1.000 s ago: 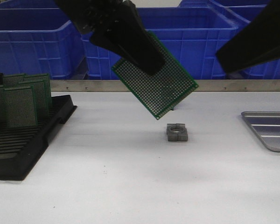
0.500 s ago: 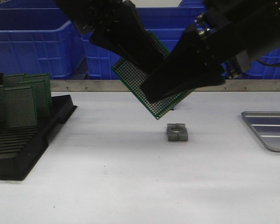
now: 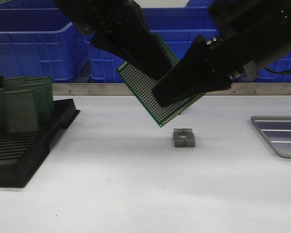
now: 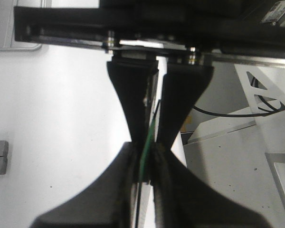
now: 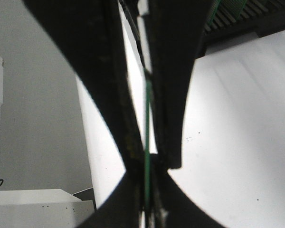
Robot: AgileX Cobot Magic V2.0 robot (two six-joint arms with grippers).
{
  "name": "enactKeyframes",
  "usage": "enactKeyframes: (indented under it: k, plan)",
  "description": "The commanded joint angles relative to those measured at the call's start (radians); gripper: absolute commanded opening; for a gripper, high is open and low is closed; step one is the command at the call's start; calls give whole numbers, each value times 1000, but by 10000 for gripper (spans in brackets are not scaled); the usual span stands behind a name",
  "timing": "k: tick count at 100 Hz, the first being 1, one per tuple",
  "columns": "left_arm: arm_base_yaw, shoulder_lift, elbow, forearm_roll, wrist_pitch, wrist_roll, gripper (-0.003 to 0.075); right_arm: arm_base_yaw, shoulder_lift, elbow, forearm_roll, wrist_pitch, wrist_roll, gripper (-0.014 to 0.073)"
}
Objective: Place circuit board on tray
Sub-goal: 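Move the right gripper to the board and grasp its lower edge, then release the board from the left gripper and carry it toward the tray, then lower the board into the silver tray and open the right gripper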
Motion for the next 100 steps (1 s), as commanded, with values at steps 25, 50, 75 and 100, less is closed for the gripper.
enactKeyframes:
  k: [25,50,75,100]
  plan:
    - [27,-43,-33,-72,-6,-10,547,-8,-27,-31,49,21,175,-69]
    - [113,-45,-33,-72,-6,-10,547,-157,-27,-29,-24,12,394,-69]
    - [133,-45,-33,-72,-6,-10,547,-410,-16,-29,-26,-123,435,-69]
    - [133,-45,-33,-72,-6,-10,547,-595,112,-32,-26,-188,435,-69]
